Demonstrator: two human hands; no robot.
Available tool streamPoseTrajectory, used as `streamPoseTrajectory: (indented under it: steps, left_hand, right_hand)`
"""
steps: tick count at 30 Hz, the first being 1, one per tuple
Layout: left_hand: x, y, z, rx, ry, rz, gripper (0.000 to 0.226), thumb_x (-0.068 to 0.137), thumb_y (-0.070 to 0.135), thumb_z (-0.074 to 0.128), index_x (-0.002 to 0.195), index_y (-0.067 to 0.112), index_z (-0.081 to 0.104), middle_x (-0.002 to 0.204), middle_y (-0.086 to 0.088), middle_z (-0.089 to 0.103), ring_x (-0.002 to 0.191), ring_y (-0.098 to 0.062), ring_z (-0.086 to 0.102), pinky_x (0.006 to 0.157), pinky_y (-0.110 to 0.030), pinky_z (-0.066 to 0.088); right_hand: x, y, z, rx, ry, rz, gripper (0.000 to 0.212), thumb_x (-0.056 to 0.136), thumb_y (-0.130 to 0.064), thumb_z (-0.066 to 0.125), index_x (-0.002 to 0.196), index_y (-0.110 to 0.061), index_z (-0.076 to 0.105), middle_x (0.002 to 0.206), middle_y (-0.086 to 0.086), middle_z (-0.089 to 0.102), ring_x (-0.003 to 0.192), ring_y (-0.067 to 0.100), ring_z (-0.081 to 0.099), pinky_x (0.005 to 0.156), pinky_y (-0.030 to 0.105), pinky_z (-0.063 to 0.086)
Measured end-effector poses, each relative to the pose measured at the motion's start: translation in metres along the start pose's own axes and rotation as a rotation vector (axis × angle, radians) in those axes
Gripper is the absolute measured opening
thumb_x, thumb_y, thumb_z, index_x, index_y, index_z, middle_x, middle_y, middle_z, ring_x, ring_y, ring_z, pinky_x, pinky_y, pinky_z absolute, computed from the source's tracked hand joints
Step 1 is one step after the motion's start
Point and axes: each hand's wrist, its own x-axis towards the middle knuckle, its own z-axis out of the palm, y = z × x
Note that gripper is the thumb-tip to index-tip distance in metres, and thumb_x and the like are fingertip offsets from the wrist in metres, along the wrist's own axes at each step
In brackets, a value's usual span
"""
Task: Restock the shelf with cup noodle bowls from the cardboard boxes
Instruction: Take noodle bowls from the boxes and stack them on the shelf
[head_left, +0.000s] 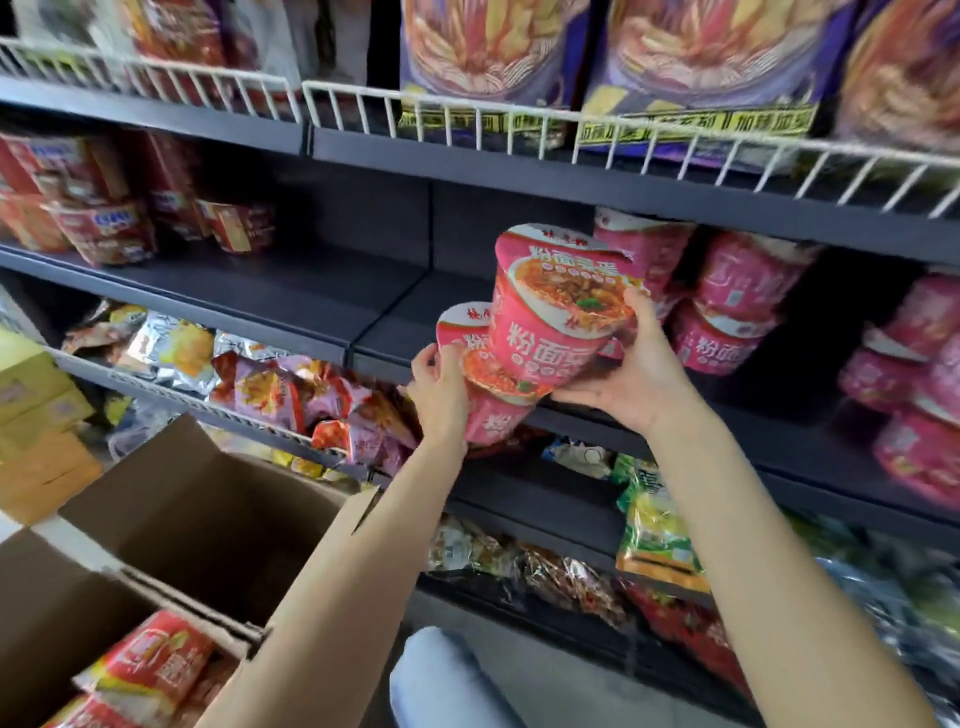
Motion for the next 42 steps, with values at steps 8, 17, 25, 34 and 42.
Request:
streamPoseTrajectory:
  steps: [8,17,25,34,42]
  left_hand:
    - [0.005,-0.019,0.067,0.097,-0.011,-0.009,0.074,0.091,0.070,0.028,0.148,0.024,0.030,0.152,-0.009,0.031,0.132,-0.030,0.040,0.108,-0.043,0.034]
    - [0.018,-0.022,0.042,0.372,-0.308,0.372,0.111,0.069,0.066,0.069,0.153,0.035,0.004,0.158,0.001,0.017,0.143,-0.019,0.028,0.112,-0.046,0.033]
    - [0.060,-0.009,0.059,0.541,-0.141,0.485,0.091,0.079,0.043,0.074,0.150,0.026,0.021,0.146,-0.007,0.029,0.129,-0.024,0.045,0.103,-0.049,0.043]
    - [0.086,-0.008,0.105,0.540,0.003,0.364,0.086,0.078,0.054,0.070,0.146,0.019,0.030,0.134,-0.012,0.050,0.126,-0.029,0.044,0.102,-0.040,0.039]
    - [0.122,0.000,0.100,0.616,-0.262,0.347,0.050,0.096,0.027,0.046,0.146,0.024,0.039,0.128,-0.012,0.050,0.119,-0.028,0.049,0.099,-0.036,0.042]
  right_hand:
    - [0.023,-0.030,-0.013,-0.264,0.100,-0.013,0.084,0.077,-0.072,0.054,0.146,-0.029,0.029,0.147,0.015,0.041,0.129,0.045,0.041,0.100,0.066,0.036]
    - [0.043,-0.016,-0.016,-0.191,0.062,-0.227,0.060,0.090,-0.060,0.047,0.139,-0.025,0.041,0.141,0.000,0.049,0.128,0.023,0.047,0.103,0.054,0.041]
    - [0.097,0.024,-0.027,-0.602,0.116,-0.497,0.038,0.091,-0.027,0.060,0.126,-0.014,0.051,0.130,0.004,0.049,0.119,0.014,0.049,0.100,0.029,0.040]
    - [0.130,0.040,-0.045,-1.788,0.189,-0.961,0.064,0.088,-0.013,0.060,0.146,-0.004,0.033,0.149,0.019,0.032,0.133,0.036,0.038,0.107,0.051,0.037]
    - [0.169,0.014,-0.061,-1.991,0.280,-0.887,0.070,0.090,-0.018,0.057,0.150,-0.011,0.023,0.155,0.011,0.025,0.145,0.031,0.016,0.117,0.053,0.010]
